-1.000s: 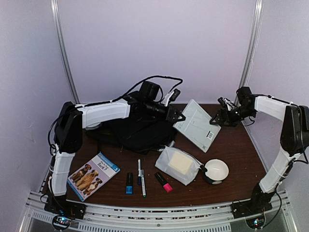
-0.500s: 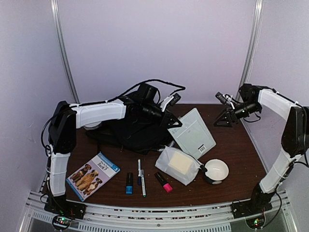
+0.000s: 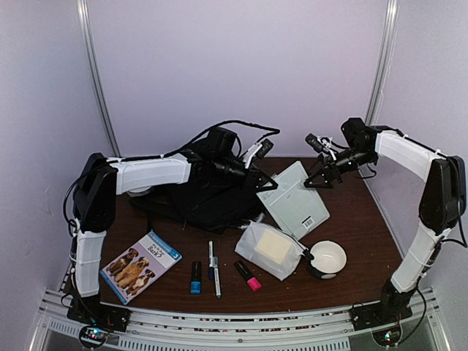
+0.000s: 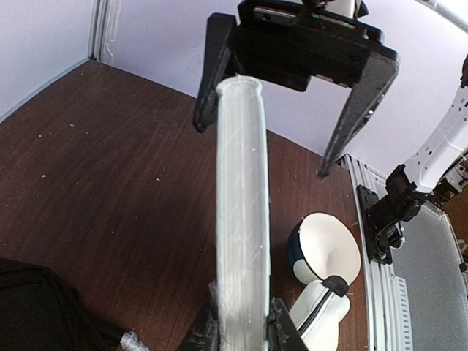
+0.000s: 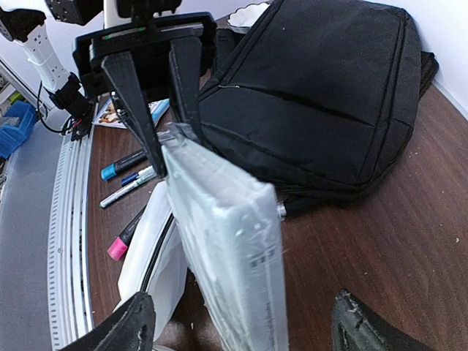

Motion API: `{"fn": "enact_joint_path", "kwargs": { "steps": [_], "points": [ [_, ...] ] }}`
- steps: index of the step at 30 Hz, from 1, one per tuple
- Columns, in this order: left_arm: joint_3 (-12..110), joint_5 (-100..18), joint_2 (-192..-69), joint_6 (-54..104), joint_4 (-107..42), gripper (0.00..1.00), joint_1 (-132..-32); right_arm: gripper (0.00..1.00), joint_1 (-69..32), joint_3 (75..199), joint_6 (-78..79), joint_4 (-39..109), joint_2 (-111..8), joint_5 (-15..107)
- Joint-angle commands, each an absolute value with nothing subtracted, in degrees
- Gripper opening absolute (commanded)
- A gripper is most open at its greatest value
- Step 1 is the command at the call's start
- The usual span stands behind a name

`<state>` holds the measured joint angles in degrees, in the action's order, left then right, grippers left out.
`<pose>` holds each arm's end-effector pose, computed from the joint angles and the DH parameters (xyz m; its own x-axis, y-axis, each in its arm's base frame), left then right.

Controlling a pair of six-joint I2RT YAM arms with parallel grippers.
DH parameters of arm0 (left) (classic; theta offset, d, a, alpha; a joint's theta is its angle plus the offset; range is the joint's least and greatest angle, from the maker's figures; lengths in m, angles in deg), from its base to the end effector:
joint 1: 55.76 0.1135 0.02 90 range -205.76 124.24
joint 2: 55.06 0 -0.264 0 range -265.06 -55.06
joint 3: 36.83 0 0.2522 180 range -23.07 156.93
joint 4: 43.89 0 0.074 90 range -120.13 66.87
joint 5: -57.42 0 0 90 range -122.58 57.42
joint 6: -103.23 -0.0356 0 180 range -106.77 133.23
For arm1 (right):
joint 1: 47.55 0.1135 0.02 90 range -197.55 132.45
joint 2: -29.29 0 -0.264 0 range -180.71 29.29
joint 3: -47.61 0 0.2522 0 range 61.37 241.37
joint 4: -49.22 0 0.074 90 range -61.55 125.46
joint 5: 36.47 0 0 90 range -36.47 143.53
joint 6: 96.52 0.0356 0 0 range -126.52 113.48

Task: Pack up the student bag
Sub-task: Pass from the left arm to the right

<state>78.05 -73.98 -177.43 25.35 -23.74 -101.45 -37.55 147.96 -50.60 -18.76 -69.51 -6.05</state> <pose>0.3328 -0.3747 0.2569 -0.5155 0.3026 -0.8017 0.8569 0.1721 -0.4860 0.3387 0.0909 0.2969 -0.3510 -0.4196 -0.8371 -0.9350 0.2045 0.2896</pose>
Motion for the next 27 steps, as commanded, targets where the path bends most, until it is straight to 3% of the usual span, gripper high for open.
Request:
{"fn": "enact_joint_path", "kwargs": {
  "steps": [1, 5, 7, 13, 17, 20, 21, 23, 25, 27],
  "points": [
    [80.3, -78.3, -173.7, 24.7, -34.0, 0.00, -101.1, 0.83, -37.6, 151.1, -48.7, -17.3, -71.4, -6.4],
    [80.3, -78.8, -173.5, 23.1, -35.6, 0.00, -101.1, 0.83, -37.4, 152.1, -51.5, -20.0, -72.4, -6.2],
    [80.2, -78.4, -173.5, 21.9, -37.2, 0.00, -101.1, 0.77, -37.4, 154.5, -54.5, -24.4, -73.7, -7.1],
    [82.1, -78.2, -173.9, 20.3, -41.0, 0.00, -100.6, 0.51, -36.8, 160.8, -62.0, -37.6, -76.5, -11.3],
    [84.0, -79.4, -174.2, 20.2, -40.6, 0.00, -99.8, 0.21, -36.5, 162.3, -62.4, -39.8, -76.2, -12.5],
    [85.0, -77.9, -174.0, 20.5, -39.5, 0.00, -99.1, 0.08, -36.5, 164.1, -60.1, -39.5, -75.2, -13.7],
    [84.9, -76.3, -173.5, 21.2, -39.3, 0.10, -98.8, 0.07, -36.5, 164.7, -56.9, -37.7, -74.6, -14.0],
    [83.2, -72.7, -171.9, 23.4, -39.9, 0.44, -98.0, 0.05, -36.7, 166.8, -49.6, -33.1, -73.4, -15.1],
    [77.9, -69.2, -168.3, 26.3, -43.7, 0.62, -97.1, 0.02, -36.7, 168.9, -42.3, -28.1, -72.2, -15.6],
    [70.3, -64.1, -163.8, 30.9, -49.4, 0.73, -96.4, 0.00, -36.7, 169.4, -30.6, -19.5, -70.5, -15.6]
  ]
}}
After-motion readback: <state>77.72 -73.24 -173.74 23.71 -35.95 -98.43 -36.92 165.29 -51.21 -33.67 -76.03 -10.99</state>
